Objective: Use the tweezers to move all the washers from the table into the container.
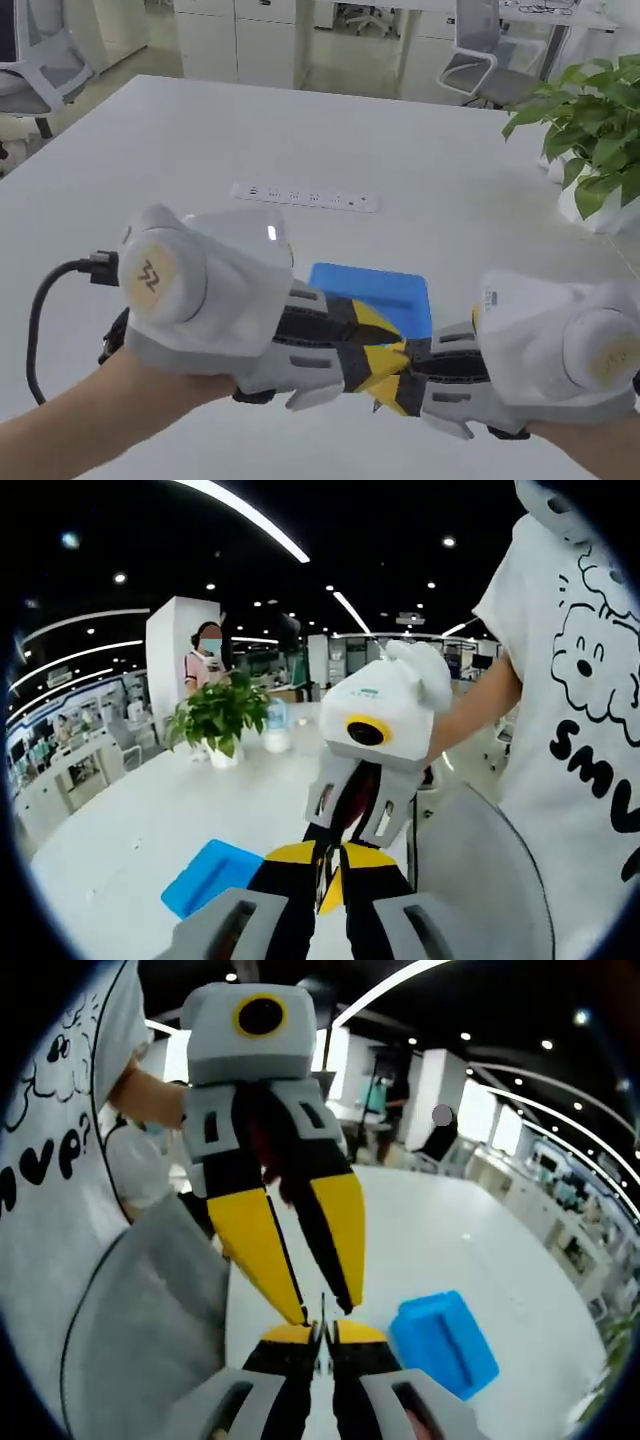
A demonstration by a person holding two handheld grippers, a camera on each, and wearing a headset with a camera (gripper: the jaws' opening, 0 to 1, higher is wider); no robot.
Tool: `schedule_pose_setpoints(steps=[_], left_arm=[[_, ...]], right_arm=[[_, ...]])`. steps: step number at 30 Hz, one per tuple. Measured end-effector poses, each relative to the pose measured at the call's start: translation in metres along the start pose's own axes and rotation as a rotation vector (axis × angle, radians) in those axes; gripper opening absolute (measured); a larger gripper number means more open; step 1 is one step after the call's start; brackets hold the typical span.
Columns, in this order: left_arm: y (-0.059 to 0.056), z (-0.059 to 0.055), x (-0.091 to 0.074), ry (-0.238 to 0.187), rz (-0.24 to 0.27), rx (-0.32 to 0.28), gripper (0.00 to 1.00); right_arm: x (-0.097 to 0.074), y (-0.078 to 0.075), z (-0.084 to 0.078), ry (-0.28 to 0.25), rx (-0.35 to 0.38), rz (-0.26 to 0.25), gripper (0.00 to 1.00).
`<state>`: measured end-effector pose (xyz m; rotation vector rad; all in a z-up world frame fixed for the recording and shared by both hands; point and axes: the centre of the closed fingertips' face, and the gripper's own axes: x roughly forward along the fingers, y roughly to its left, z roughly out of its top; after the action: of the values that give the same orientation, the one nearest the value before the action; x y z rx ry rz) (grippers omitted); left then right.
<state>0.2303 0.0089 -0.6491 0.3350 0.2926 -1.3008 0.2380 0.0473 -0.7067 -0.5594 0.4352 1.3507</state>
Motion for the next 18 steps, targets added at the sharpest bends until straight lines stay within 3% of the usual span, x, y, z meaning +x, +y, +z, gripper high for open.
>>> schedule_pose_setpoints(steps=[4,6,7,10,13,15,18], left_arm=[[-0.006,-0.006,0.006,0.014,-0.037,-0.004,0.00],[-0.008,-0.009,0.009,0.022,-0.050,0.021,0.00],[-0.012,-0.014,0.010,0.030,-0.085,0.059,0.00],[-0.010,-0.022,0.014,0.040,-0.080,0.055,0.00],[-0.007,-0.034,0.017,0.077,-0.083,0.093,0.00],[-0.004,-0.046,0.019,0.111,-0.082,0.097,0.00],[0.001,-0.064,0.023,0.147,-0.068,0.057,0.00]], right_arm=[[0.001,0.005,-0.004,0.018,-0.024,0.030,0.03],[0.004,0.008,-0.009,0.039,-0.042,0.040,0.03],[0.005,0.009,-0.014,0.054,-0.051,0.044,0.03],[0.008,0.009,-0.024,0.083,-0.062,0.048,0.03],[0.012,0.008,-0.036,0.108,-0.063,0.053,0.03],[0.014,0.004,-0.045,0.127,-0.033,0.038,0.04],[0.021,0.000,-0.057,0.130,0.059,0.029,0.05]])
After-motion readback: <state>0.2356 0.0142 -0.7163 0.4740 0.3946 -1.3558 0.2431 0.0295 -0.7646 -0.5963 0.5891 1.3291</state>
